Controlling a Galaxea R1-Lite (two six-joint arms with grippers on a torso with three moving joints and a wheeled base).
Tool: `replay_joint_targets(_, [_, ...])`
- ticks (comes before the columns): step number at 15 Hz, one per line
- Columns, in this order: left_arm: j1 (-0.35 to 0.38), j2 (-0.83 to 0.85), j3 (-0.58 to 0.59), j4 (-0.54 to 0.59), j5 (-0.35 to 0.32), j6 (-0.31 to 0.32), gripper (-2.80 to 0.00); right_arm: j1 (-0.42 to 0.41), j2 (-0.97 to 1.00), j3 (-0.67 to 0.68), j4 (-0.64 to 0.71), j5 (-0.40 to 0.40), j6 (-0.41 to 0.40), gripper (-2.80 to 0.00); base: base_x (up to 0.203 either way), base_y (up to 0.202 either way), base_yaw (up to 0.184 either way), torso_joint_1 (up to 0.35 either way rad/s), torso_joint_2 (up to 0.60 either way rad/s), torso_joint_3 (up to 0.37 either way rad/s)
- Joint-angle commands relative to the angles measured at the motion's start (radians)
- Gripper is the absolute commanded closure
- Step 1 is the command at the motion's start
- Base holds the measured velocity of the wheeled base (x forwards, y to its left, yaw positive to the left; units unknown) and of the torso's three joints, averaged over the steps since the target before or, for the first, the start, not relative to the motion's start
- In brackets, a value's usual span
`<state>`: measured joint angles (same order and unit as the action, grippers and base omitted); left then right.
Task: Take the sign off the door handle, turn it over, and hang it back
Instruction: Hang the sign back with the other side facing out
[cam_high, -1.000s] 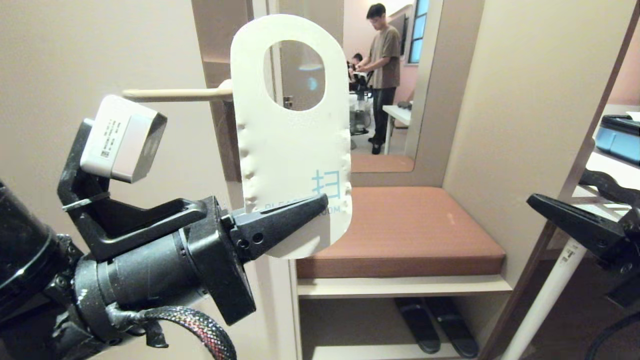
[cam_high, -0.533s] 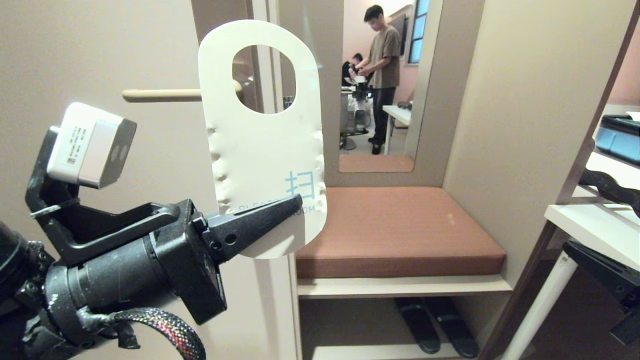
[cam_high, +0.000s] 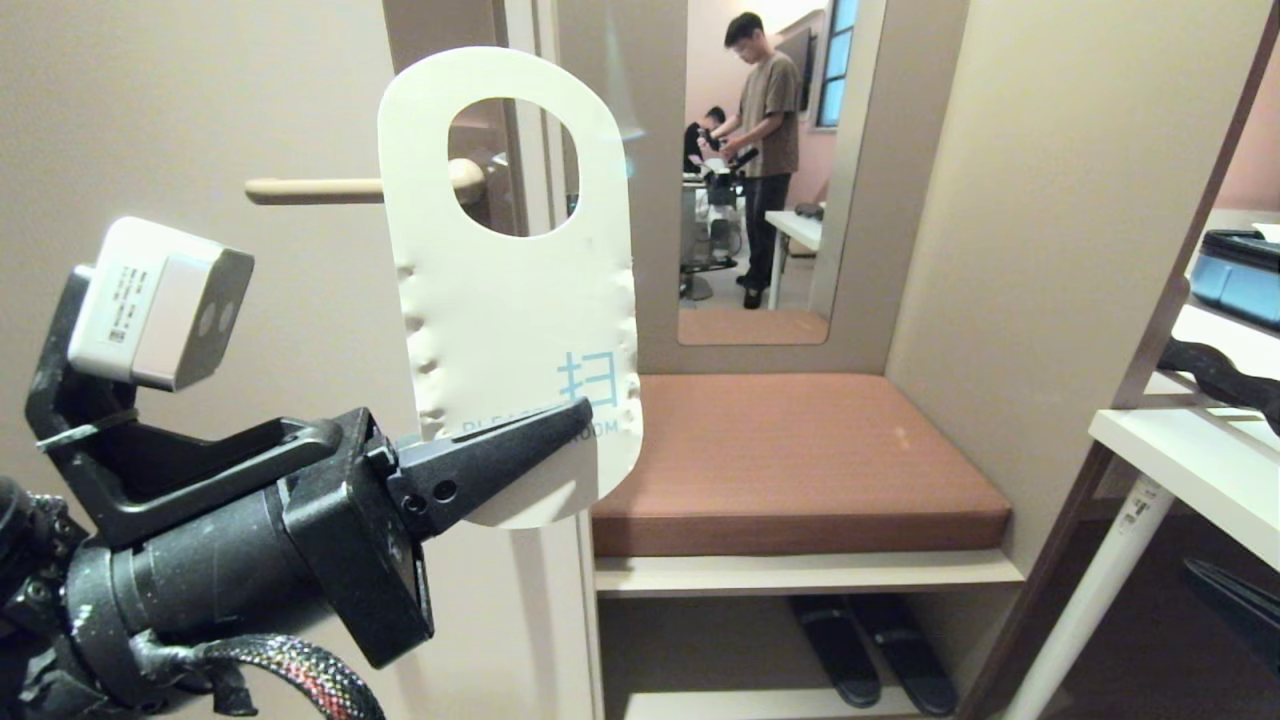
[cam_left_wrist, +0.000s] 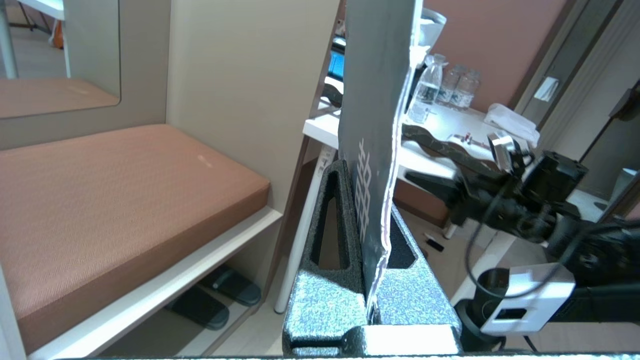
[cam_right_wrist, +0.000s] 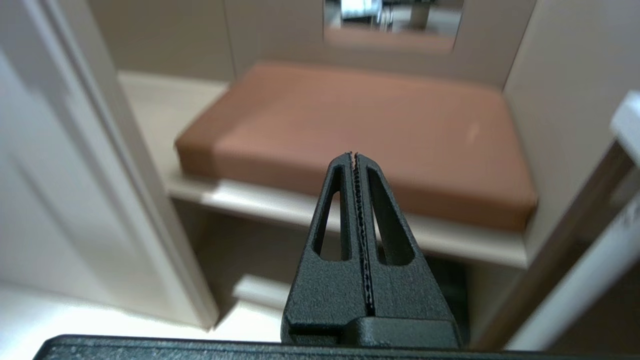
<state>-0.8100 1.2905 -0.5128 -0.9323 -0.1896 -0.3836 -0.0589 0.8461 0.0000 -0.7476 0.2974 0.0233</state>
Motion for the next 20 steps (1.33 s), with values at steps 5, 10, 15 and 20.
replay_joint_targets(5, [0.002,-0.019,0.025,-0.003,-0.001,-0.003,0.00,-0.001,-0.455,-0.002,0.447,-0.035,-0.028,0.00,0.000,0.000,0.000,0.000,0.00,0.000])
replay_joint_targets(10, [0.022,-0.019,0.025,-0.003,-0.002,-0.003,0.00,0.001,-0.566,-0.013,0.695,-0.294,-0.048,0.00,0.000,0.000,0.000,0.000,0.00,0.000])
replay_joint_targets(15, [0.031,-0.022,0.025,-0.003,-0.002,-0.001,0.00,0.001,-0.564,0.000,0.752,-0.291,-0.102,0.00,0.000,0.000,0.000,0.000,0.00,0.000])
replay_joint_targets(20, [0.058,-0.016,0.025,-0.002,-0.002,-0.001,0.00,0.049,-0.701,0.000,0.755,-0.288,-0.106,0.00,0.000,0.000,0.000,0.000,0.00,0.000])
